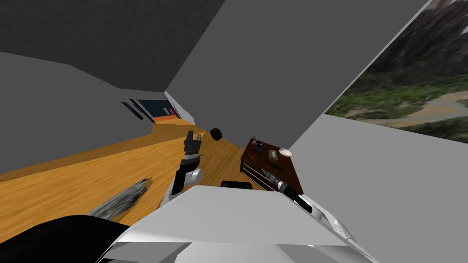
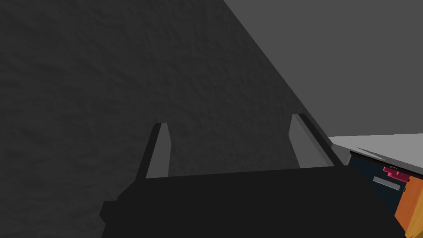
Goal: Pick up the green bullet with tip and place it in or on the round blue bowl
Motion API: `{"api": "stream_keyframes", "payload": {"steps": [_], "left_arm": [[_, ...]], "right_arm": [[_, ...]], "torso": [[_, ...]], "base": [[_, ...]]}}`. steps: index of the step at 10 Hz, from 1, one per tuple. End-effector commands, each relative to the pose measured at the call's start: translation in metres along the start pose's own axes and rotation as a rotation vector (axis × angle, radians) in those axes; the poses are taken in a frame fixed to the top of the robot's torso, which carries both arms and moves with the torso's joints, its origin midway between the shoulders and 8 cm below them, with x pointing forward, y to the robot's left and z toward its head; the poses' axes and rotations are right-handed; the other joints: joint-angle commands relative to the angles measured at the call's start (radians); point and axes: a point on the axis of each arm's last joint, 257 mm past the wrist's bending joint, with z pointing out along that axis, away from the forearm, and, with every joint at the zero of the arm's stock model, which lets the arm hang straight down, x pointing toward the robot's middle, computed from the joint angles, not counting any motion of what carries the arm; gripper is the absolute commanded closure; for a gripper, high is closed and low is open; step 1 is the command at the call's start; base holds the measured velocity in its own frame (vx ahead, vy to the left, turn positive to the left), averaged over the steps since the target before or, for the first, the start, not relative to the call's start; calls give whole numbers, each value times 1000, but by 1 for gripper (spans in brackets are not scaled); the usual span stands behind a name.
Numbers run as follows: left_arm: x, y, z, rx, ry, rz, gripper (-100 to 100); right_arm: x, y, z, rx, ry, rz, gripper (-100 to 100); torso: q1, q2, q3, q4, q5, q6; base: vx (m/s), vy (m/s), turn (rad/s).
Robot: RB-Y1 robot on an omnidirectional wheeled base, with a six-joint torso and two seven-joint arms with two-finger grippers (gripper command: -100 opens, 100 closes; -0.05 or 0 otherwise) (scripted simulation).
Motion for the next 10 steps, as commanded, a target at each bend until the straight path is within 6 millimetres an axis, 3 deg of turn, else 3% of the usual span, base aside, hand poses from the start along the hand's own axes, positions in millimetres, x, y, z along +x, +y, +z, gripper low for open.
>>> {"api": "stream_keyframes", "payload": {"steps": [1,2,4,5,6,8,9,10], "left_arm": [[0,0,0,0,0,0,0],[0,0,0,0,0,0,0],[0,0,0,0,0,0,0],[0,0,0,0,0,0,0],[0,0,0,0,0,0,0],[0,0,0,0,0,0,0],[0,0,0,0,0,0,0],[0,0,0,0,0,0,0]], "right_arm": [[18,-33,-5,79,74,-83,-100],[24,-45,-8,105,86,-83,-100],[45,-96,-27,216,189,-191,-100],[47,-106,-30,236,195,-196,-100],[55,-135,-44,298,248,-252,-100],[61,-162,-58,357,299,-307,-100],[66,-188,-73,414,349,-361,-100],[66,-188,-73,414,349,-361,-100]], "torso": [[0,0,0,0,0,0],[-1,0,0,0,0,-1],[-1,-1,0,0,0,0],[-1,-1,0,0,0,-1],[-1,-1,0,0,-1,1],[-2,-1,-1,0,0,-1],[-2,-1,-1,0,-1,1],[-2,-1,-1,0,-1,0]], "base": [[-4,-26,384],[0,-31,142],[2,-25,339],[1,-40,125],[-5,-31,207],[2,-44,294],[-2,-39,227],[-3,-36,130]]}}
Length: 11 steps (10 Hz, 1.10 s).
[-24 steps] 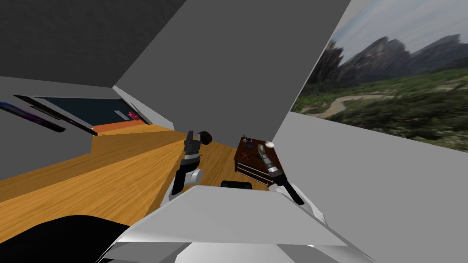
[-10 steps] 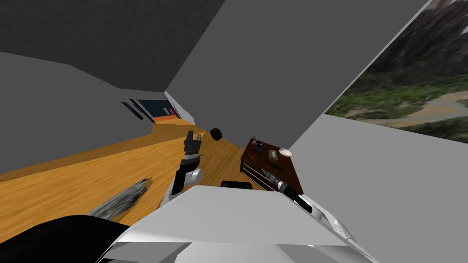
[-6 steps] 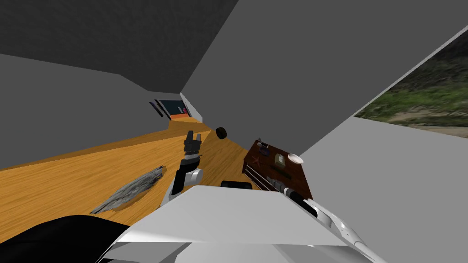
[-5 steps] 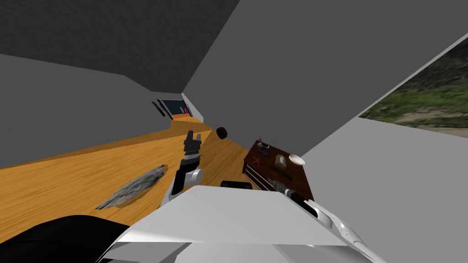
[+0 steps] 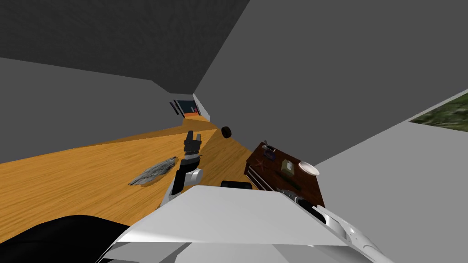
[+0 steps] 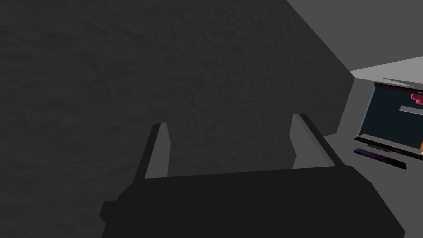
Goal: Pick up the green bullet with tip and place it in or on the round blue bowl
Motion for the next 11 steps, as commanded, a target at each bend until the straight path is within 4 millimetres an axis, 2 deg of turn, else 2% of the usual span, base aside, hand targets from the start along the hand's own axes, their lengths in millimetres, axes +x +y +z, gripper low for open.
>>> {"api": "stream_keyframes", "payload": {"steps": [1,2,4,5,8,9,11], "left_arm": [[0,0,0,0,0,0,0],[0,0,0,0,0,0,0],[0,0,0,0,0,0,0],[0,0,0,0,0,0,0],[0,0,0,0,0,0,0],[0,0,0,0,0,0,0],[0,0,0,0,0,0,0]], "right_arm": [[16,-24,-4,61,55,-62,-100],[17,-25,-4,65,58,-62,-100],[42,-65,-10,152,145,-161,-100],[43,-68,-11,159,148,-161,-100],[75,-116,-24,262,269,-290,-100],[75,-116,-24,262,269,-291,-100],[92,-134,-31,304,338,-362,-100]], "torso": [[0,0,0,0,0,0],[0,0,0,0,0,-1],[0,-1,0,0,0,-1],[-1,-1,0,0,0,-1],[-2,-1,0,0,0,-1],[-3,-1,0,0,-1,-1],[-1,-1,0,0,0,0]], "base": [[-4,-33,275],[-4,-35,150],[4,-46,315],[2,-55,133],[-6,-65,337],[-15,-66,147],[-9,-56,291]]}}
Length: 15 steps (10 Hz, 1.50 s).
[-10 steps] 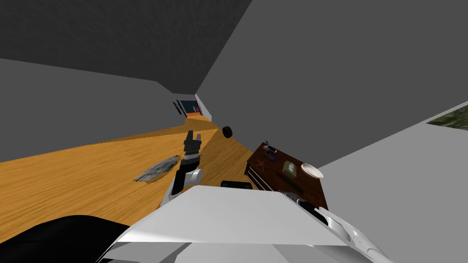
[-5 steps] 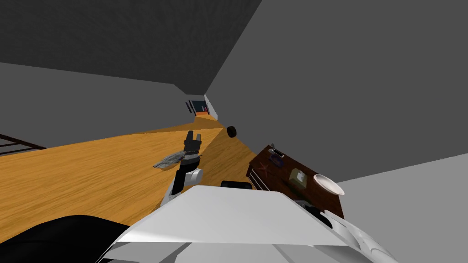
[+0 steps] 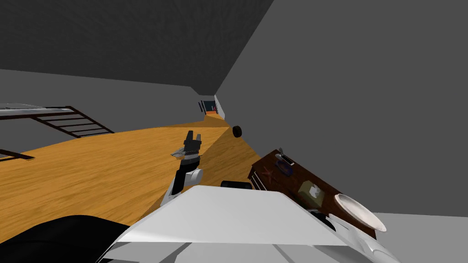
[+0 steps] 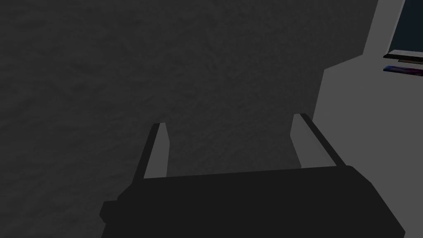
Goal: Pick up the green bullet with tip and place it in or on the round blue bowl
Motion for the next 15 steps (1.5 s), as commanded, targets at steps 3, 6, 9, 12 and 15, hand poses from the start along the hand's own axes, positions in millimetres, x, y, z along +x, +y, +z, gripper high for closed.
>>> {"api": "stream_keyframes", "payload": {"steps": [3,6,9,12,15], "left_arm": [[0,0,0,0,0,0,0],[0,0,0,0,0,0,0],[0,0,0,0,0,0,0],[0,0,0,0,0,0,0],[0,0,0,0,0,0,0]], "right_arm": [[31,-3,6,39,93,-115,-100],[40,2,9,38,117,-148,-100],[40,16,16,41,123,-141,-100],[41,23,20,42,125,-134,-100],[41,24,20,41,125,-135,100]], "torso": [[-1,0,0,0,0,1],[0,0,0,0,0,1],[2,0,0,0,0,1],[-1,1,1,0,0,2],[3,-1,0,0,1,2]], "base": [[-14,-71,266],[-15,-51,185],[-13,-35,43],[-28,-64,46],[0,0,0]]}}
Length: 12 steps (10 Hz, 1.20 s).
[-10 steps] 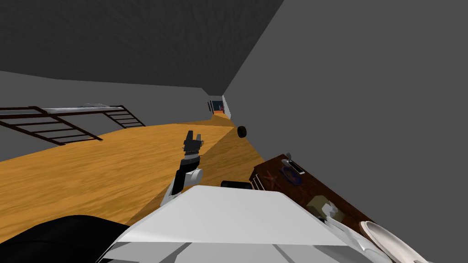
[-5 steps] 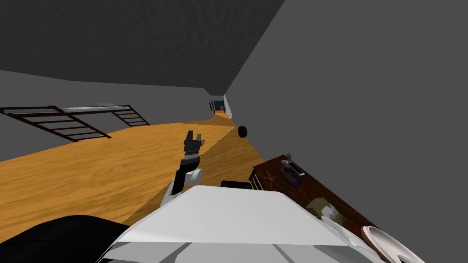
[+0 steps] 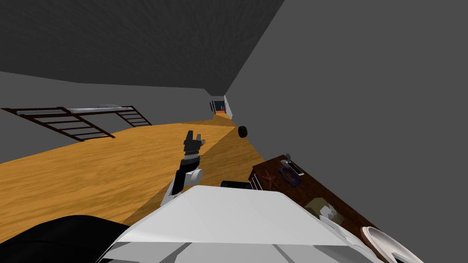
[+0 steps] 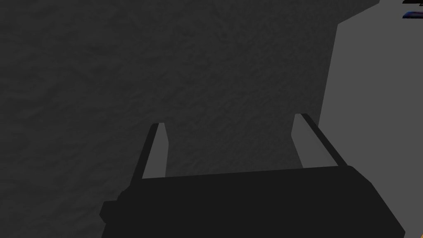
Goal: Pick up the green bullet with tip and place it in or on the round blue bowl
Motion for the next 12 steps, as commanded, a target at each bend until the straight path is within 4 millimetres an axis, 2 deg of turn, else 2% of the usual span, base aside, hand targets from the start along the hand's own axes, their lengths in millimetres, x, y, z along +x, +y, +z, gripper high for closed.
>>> {"api": "stream_keyframes", "payload": {"steps": [1,2,3,4,6,7,8,9,12], "left_arm": [[0,0,0,0,0,0,0],[0,0,0,0,0,0,0],[0,0,0,0,0,0,0],[0,0,0,0,0,0,0],[0,0,0,0,0,0,0],[0,0,0,0,0,0,0],[0,0,0,0,0,0,0],[0,0,0,0,0,0,0],[0,0,0,0,0,0,0]], "right_arm": [[0,0,0,0,0,0,100],[0,0,0,0,0,0,100],[0,0,0,0,0,1,0],[1,-8,-3,0,-3,-5,100],[4,-19,-8,-1,-5,-16,100],[4,-17,-7,0,-4,-13,100],[4,-17,-7,-1,-4,-13,0],[-3,-34,-10,14,-14,-10,100],[-25,-53,-19,10,-56,6,100]], "torso": [[0,0,0,0,0,0],[0,0,0,0,0,0],[1,0,0,0,0,0],[1,0,0,0,1,0],[6,-1,-1,0,2,1],[7,-2,-1,0,2,0],[4,-1,-1,0,2,0],[3,0,0,0,2,0],[11,-1,0,1,3,-2]], "base": [[0,0,0],[0,0,0],[0,0,0],[17,44,-78],[31,84,-87],[15,31,-18],[2,7,2],[-7,70,88],[-2,118,100]]}}
